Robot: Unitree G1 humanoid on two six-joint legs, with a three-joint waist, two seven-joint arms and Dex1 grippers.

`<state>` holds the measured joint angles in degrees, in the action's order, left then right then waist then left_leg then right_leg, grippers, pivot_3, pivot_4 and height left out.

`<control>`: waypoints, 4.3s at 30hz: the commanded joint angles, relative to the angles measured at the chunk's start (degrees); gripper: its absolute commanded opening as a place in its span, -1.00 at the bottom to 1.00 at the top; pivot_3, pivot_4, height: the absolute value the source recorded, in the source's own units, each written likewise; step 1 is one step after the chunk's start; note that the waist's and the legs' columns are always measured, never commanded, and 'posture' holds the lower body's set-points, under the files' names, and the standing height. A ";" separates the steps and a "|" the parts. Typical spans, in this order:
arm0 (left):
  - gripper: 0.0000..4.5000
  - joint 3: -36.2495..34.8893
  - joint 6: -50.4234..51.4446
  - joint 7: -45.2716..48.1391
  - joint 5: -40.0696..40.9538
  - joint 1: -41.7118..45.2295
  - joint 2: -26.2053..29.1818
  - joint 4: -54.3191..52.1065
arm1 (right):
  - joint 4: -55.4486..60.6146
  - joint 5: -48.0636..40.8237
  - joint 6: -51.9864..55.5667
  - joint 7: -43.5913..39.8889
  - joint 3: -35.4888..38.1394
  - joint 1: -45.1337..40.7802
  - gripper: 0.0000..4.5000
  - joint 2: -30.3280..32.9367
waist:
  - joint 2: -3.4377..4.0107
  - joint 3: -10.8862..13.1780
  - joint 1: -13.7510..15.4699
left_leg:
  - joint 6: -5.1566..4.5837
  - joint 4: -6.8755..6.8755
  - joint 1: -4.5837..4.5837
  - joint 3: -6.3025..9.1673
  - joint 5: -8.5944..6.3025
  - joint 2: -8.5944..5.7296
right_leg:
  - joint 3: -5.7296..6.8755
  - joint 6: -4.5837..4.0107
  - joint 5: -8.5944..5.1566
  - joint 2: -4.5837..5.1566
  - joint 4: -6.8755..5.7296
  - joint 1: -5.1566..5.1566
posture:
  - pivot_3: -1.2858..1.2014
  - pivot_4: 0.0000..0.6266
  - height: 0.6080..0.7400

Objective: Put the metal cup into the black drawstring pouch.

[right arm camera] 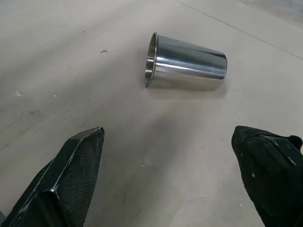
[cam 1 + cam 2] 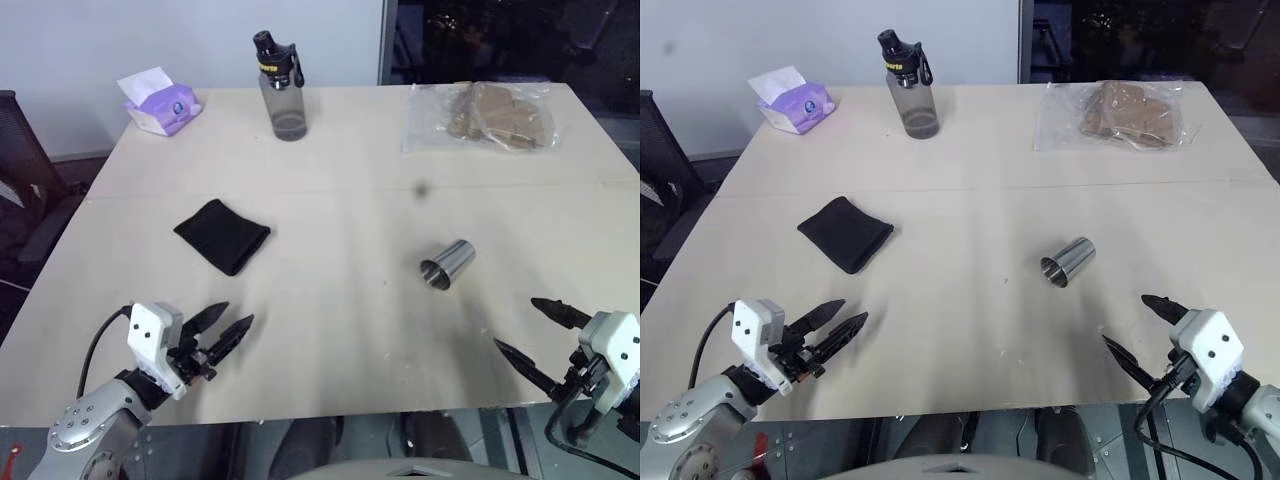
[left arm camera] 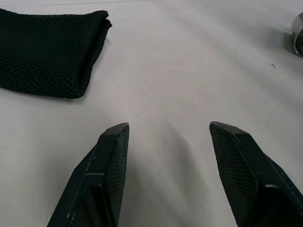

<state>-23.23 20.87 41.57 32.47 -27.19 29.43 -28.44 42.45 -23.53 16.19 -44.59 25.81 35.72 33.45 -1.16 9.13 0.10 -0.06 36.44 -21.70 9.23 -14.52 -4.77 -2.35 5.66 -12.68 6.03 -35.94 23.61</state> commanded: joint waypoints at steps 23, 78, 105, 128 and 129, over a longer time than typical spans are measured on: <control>0.23 23.49 17.61 -30.67 -43.68 31.32 3.00 -2.38 | 13.96 -11.66 2.39 1.08 -12.45 -18.90 1.00 7.50 | -0.16 -0.06 0.71 | 0.01 0.06 -0.03 0.05 0.00 -0.06 | 0.12 0.02 0.38 -0.04 0.02 0.00 | 0.03 -0.52 1.00; -1.00 25.09 32.50 -18.55 -35.43 48.99 1.77 4.23 | -0.06 23.77 30.73 31.27 -34.85 -38.02 0.51 0.80 | -0.20 -0.06 0.67 | 0.30 0.19 -0.14 0.06 0.16 -0.18 | 0.13 0.02 0.42 -0.04 -0.04 0.11 | 0.03 -0.52 1.00; -1.00 26.14 49.33 -9.66 -18.94 64.97 -3.98 11.60 | -3.23 4.02 27.98 22.89 -28.87 -45.60 -0.98 -24.34 | -0.18 -0.05 -1.02 | 0.31 0.21 -0.08 0.16 0.16 -0.18 | 0.16 0.01 0.42 -0.11 -0.20 0.12 | 0.03 -0.52 1.00; -1.00 18.77 61.98 -11.29 -7.87 71.56 -11.10 17.20 | -36.09 5.17 -0.73 20.01 -34.26 -47.66 -0.98 -36.29 | -0.16 -0.05 -2.02 | 0.37 0.20 -0.09 0.01 0.15 -0.19 | -0.06 0.00 0.42 -0.12 -0.61 0.46 | 0.03 -0.52 1.00; -1.00 18.56 62.38 -11.45 -7.85 71.27 -11.13 17.05 | -37.58 5.77 -2.02 19.76 -34.53 -48.09 -0.98 -36.35 | -0.17 -0.05 -2.17 | 0.37 0.20 -0.09 0.01 0.15 -0.19 | -0.07 0.00 0.42 -0.12 -0.62 0.47 | 0.03 -0.52 1.00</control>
<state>-4.76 82.24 29.52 21.76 43.10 19.41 -9.21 5.99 -18.27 17.26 -23.38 -6.81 -11.00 -1.84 -1.32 9.08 -2.07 0.30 36.64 -21.78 9.24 -14.37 -4.96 -2.42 5.66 -12.26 5.91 -36.56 24.08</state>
